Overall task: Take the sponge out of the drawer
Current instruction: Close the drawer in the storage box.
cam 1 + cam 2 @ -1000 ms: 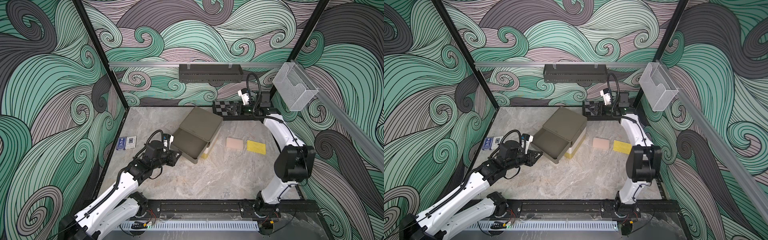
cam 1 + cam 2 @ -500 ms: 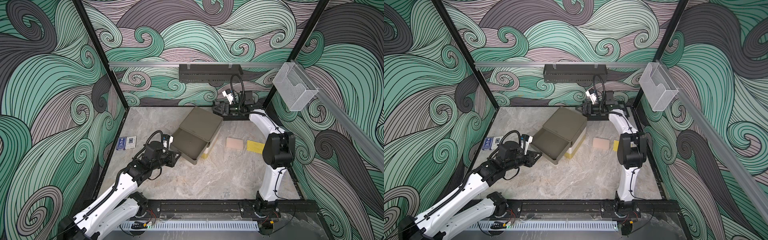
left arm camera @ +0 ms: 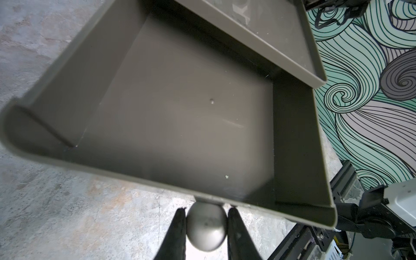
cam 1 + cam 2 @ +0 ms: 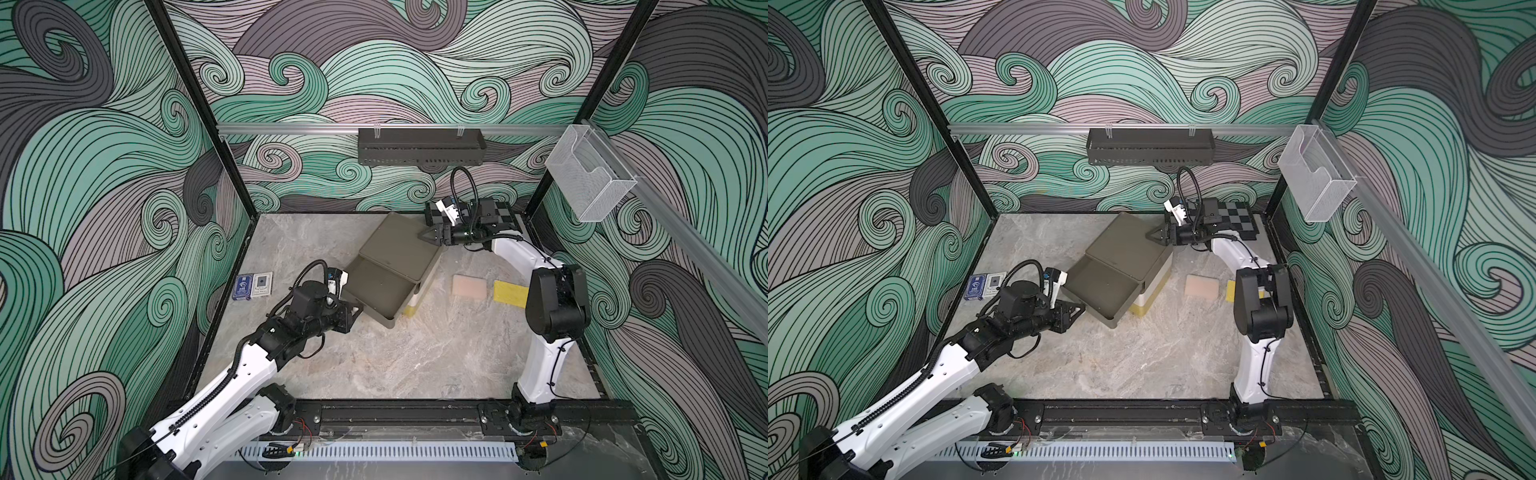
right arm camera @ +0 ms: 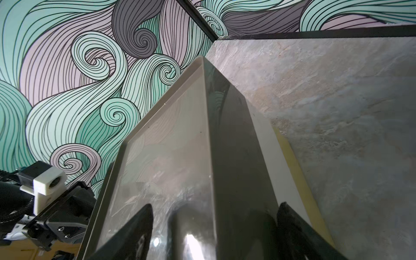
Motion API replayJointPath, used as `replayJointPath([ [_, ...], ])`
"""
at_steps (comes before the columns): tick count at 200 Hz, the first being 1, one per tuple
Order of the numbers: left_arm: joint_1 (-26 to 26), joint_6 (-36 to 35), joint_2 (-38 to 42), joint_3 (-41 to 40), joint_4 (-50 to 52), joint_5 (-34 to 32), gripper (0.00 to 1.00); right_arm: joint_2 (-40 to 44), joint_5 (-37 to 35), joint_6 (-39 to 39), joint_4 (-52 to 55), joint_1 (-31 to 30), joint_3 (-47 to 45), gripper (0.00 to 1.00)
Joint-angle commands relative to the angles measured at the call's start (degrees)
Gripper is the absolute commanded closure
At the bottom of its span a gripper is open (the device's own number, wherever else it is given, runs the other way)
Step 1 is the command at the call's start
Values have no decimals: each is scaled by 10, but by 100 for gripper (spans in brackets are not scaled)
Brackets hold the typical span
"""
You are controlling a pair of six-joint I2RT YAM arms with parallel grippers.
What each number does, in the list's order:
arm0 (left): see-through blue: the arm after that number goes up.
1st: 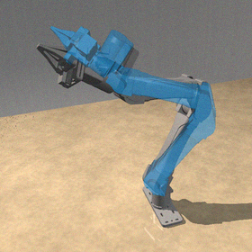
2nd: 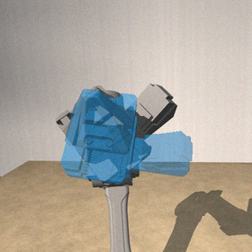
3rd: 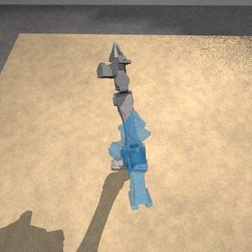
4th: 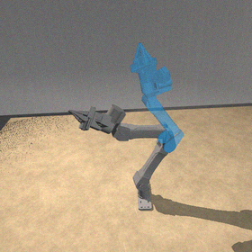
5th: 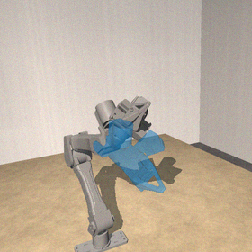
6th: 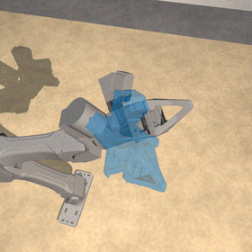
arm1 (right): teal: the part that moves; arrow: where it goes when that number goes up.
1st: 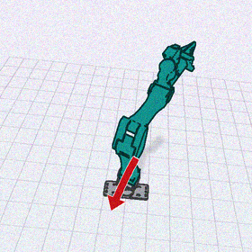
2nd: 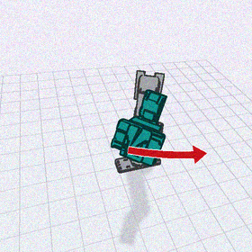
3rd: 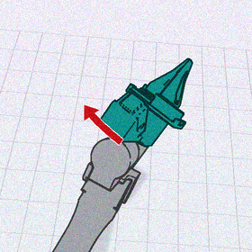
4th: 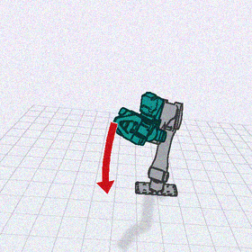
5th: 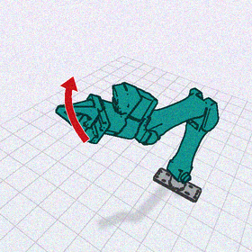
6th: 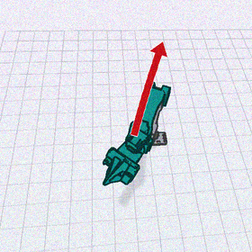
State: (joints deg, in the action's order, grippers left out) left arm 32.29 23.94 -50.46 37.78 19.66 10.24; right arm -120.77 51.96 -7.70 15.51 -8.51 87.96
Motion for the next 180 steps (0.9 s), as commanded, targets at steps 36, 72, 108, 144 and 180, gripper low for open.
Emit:
replayJointPath([
  [36, 1, -34, -75, 68, -65, -33, 85, 39, 75, -6, -22, -43, -49, 19],
  [72, 1, -39, -82, 90, -80, -38, 84, 41, 85, -6, -22, -49, -60, 20],
  [108, 1, -17, -115, 55, -134, -30, 83, 52, 90, -9, -25, -57, -71, 21],
  [144, 1, -16, -137, 45, -159, -36, 80, 65, 87, -6, -17, -60, -74, 22],
  [180, 1, -24, -141, 54, -150, -38, 60, 79, 26, 8, 11, -56, -60, 23],
])
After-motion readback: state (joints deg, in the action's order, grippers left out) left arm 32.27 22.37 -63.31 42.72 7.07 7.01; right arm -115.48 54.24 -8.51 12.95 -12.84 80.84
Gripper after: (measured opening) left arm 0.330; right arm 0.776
